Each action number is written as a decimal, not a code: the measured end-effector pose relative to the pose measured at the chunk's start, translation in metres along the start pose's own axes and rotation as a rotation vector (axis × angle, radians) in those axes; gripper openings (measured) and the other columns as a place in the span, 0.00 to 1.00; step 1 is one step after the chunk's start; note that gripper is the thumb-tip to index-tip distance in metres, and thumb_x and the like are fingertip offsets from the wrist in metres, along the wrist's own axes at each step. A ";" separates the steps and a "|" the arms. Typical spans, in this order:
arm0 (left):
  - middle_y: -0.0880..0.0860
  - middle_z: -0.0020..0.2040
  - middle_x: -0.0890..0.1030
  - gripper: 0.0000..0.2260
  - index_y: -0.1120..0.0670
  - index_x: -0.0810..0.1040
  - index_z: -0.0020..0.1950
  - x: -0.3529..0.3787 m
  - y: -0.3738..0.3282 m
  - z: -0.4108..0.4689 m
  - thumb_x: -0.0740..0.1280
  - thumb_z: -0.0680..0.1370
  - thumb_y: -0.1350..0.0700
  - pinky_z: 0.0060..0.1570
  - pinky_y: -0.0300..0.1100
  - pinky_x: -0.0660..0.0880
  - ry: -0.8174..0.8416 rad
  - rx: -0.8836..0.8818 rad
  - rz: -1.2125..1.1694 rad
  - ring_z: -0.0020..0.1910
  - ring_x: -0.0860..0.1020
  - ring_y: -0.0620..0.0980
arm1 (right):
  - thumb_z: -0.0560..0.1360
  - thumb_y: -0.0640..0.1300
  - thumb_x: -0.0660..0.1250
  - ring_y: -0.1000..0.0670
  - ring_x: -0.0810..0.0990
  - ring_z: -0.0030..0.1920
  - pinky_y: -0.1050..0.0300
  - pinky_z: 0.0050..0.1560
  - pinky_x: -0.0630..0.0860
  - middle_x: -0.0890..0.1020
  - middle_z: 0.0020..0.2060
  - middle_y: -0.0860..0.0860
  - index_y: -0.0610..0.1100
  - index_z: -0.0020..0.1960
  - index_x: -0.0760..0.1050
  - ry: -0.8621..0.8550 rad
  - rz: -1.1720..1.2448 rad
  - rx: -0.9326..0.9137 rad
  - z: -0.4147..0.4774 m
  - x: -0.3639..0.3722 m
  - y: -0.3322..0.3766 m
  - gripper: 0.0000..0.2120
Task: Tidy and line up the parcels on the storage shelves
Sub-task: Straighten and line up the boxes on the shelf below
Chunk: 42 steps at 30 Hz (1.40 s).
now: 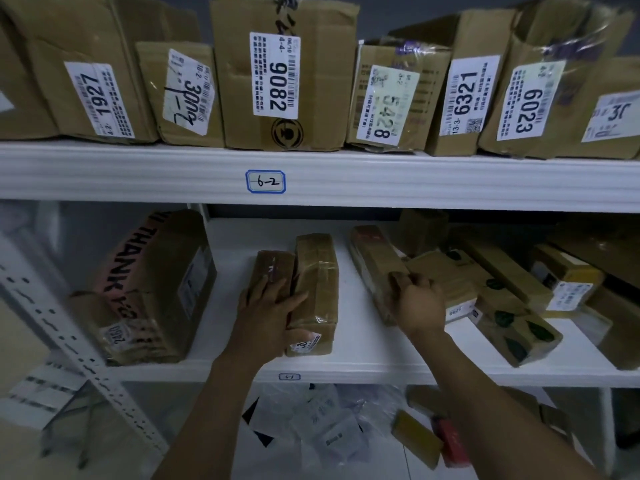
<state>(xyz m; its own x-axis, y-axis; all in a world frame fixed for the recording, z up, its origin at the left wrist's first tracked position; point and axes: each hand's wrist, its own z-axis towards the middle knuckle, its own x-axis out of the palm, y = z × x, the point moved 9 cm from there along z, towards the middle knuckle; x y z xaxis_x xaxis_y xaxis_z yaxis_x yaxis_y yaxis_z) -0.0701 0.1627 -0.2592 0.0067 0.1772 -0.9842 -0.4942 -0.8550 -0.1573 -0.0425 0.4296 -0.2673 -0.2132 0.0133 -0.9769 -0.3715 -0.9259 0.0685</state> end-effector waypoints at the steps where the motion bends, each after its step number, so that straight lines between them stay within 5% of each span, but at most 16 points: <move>1: 0.49 0.79 0.51 0.47 0.37 0.59 0.75 0.000 0.000 0.000 0.43 0.57 0.23 0.73 0.57 0.43 0.007 0.000 -0.010 0.78 0.44 0.55 | 0.78 0.51 0.60 0.39 0.73 0.59 0.52 0.60 0.66 0.75 0.63 0.41 0.51 0.72 0.65 0.016 0.004 0.006 -0.001 0.000 0.000 0.23; 6: 0.50 0.80 0.50 0.46 0.40 0.59 0.76 -0.009 -0.010 -0.004 0.49 0.60 0.24 0.74 0.56 0.41 -0.067 0.011 -0.106 0.78 0.43 0.54 | 0.77 0.54 0.64 0.42 0.79 0.53 0.49 0.56 0.75 0.81 0.54 0.43 0.48 0.72 0.67 0.110 0.410 0.116 -0.009 0.000 -0.013 0.25; 10: 0.47 0.76 0.61 0.28 0.47 0.67 0.74 -0.044 -0.048 -0.010 0.67 0.76 0.43 0.71 0.39 0.56 -0.332 0.089 -0.442 0.74 0.58 0.45 | 0.77 0.47 0.66 0.48 0.81 0.53 0.47 0.55 0.78 0.82 0.55 0.48 0.50 0.68 0.72 0.110 1.378 0.350 -0.035 -0.016 -0.023 0.20; 12: 0.48 0.71 0.69 0.22 0.51 0.72 0.71 -0.053 -0.067 -0.010 0.68 0.77 0.49 0.67 0.35 0.61 -0.397 0.098 -0.597 0.68 0.66 0.42 | 0.79 0.46 0.62 0.50 0.81 0.50 0.53 0.46 0.79 0.84 0.50 0.50 0.50 0.63 0.75 0.203 1.605 0.332 -0.049 -0.023 -0.014 0.13; 15: 0.46 0.68 0.73 0.24 0.47 0.70 0.71 -0.041 -0.089 -0.002 0.67 0.77 0.43 0.65 0.44 0.71 -0.275 0.009 -0.861 0.66 0.71 0.43 | 0.79 0.50 0.62 0.48 0.82 0.45 0.55 0.41 0.78 0.85 0.45 0.46 0.45 0.57 0.78 0.365 1.846 0.382 -0.067 -0.023 -0.005 0.12; 19: 0.45 0.69 0.71 0.32 0.46 0.58 0.77 -0.018 -0.112 0.002 0.65 0.77 0.40 0.62 0.42 0.71 -0.037 -0.123 -1.221 0.66 0.72 0.46 | 0.74 0.51 0.68 0.43 0.82 0.50 0.50 0.49 0.80 0.83 0.54 0.42 0.44 0.65 0.74 0.485 1.885 0.332 -0.084 -0.014 -0.005 0.22; 22: 0.44 0.69 0.72 0.39 0.44 0.60 0.76 0.004 -0.110 0.005 0.67 0.69 0.31 0.65 0.49 0.70 0.043 -0.201 -1.293 0.66 0.72 0.48 | 0.71 0.42 0.72 0.43 0.81 0.57 0.48 0.58 0.78 0.82 0.58 0.44 0.52 0.69 0.70 0.527 1.783 0.176 -0.097 -0.014 -0.010 0.28; 25: 0.46 0.60 0.81 0.33 0.46 0.66 0.73 0.030 -0.113 0.007 0.72 0.71 0.39 0.60 0.51 0.75 0.141 -0.214 -1.359 0.58 0.79 0.46 | 0.70 0.39 0.71 0.46 0.83 0.54 0.56 0.50 0.77 0.84 0.54 0.45 0.54 0.68 0.70 0.513 1.690 0.154 -0.106 -0.019 -0.019 0.29; 30: 0.47 0.57 0.82 0.24 0.46 0.73 0.67 0.059 -0.133 -0.002 0.74 0.72 0.52 0.60 0.55 0.76 0.354 -0.092 -1.350 0.57 0.80 0.49 | 0.68 0.48 0.73 0.49 0.82 0.56 0.52 0.56 0.79 0.81 0.58 0.50 0.56 0.69 0.68 0.313 1.562 0.162 -0.100 -0.033 -0.035 0.31; 33: 0.45 0.60 0.81 0.30 0.45 0.71 0.69 0.055 -0.137 -0.003 0.75 0.68 0.48 0.62 0.55 0.75 0.331 -0.018 -1.292 0.60 0.78 0.47 | 0.71 0.45 0.74 0.53 0.79 0.58 0.58 0.54 0.77 0.81 0.55 0.56 0.58 0.67 0.68 0.169 1.422 0.132 -0.095 -0.046 -0.042 0.28; 38: 0.45 0.60 0.80 0.31 0.45 0.70 0.68 -0.004 -0.131 0.004 0.77 0.68 0.46 0.57 0.42 0.76 0.068 0.064 -1.457 0.62 0.77 0.45 | 0.68 0.36 0.76 0.61 0.78 0.57 0.64 0.53 0.75 0.78 0.58 0.60 0.57 0.70 0.65 0.201 1.292 -0.002 -0.094 -0.058 -0.039 0.37; 42: 0.45 0.59 0.80 0.36 0.47 0.63 0.73 -0.052 -0.128 -0.003 0.73 0.67 0.55 0.46 0.35 0.77 -0.108 0.173 -1.536 0.56 0.80 0.42 | 0.69 0.31 0.74 0.68 0.72 0.60 0.71 0.52 0.72 0.74 0.60 0.63 0.57 0.70 0.65 0.147 1.189 -0.072 -0.093 -0.069 -0.033 0.37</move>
<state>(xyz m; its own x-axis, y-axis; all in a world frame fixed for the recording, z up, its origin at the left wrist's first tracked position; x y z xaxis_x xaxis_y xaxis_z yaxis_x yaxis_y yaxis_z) -0.0052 0.2613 -0.1885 0.5276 0.8409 0.1205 -0.1621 0.2389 -0.9574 0.0688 0.4239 -0.2209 -0.2816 -0.9031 -0.3240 0.0404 -0.3486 0.9364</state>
